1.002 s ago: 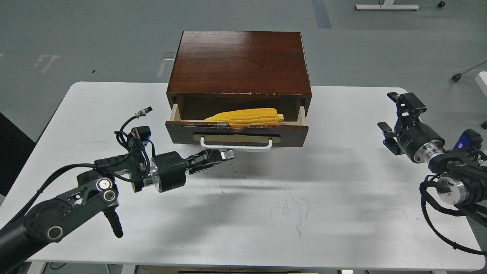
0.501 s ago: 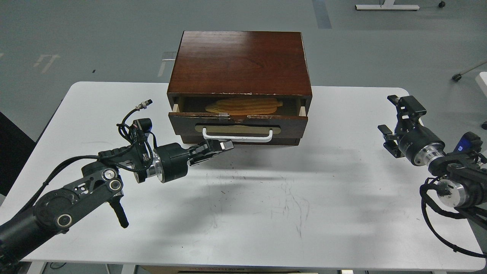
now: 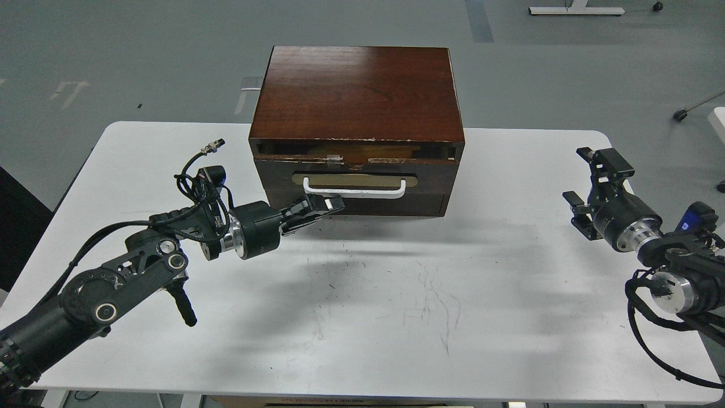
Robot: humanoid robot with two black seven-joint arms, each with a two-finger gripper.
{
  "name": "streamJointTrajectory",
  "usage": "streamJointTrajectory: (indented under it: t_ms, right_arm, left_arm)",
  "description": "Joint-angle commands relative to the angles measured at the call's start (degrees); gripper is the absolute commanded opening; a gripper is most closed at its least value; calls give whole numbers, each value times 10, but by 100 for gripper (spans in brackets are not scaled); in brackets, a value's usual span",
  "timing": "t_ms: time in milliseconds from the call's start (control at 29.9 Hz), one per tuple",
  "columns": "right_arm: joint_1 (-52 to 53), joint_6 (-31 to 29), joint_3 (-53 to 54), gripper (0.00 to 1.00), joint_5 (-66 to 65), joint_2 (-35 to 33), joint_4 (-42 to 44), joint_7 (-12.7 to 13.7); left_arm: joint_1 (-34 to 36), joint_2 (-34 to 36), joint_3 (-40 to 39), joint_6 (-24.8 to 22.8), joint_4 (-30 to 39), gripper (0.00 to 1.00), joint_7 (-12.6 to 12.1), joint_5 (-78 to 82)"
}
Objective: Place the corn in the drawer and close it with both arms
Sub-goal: 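Push the drawer handle with the left gripper into the cabinet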
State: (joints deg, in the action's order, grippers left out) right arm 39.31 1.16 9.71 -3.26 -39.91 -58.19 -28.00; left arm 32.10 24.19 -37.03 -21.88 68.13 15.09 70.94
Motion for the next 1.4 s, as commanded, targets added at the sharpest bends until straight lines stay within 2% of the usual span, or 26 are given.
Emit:
streamJointTrajectory:
  t_ms: [0, 434, 1370]
  right_arm:
    - [0, 1, 0, 100, 0, -1, 0, 0]
    - [-5, 1, 0, 100, 0, 0, 0, 0]
    - [-12, 1, 0, 100, 0, 0, 0, 0]
  left_arm:
    - [5, 0, 0, 2, -8, 0, 0, -3]
    - [14, -13, -1, 7, -46, 0, 1, -4]
    - [25, -12, 2, 0, -62, 0, 2, -25]
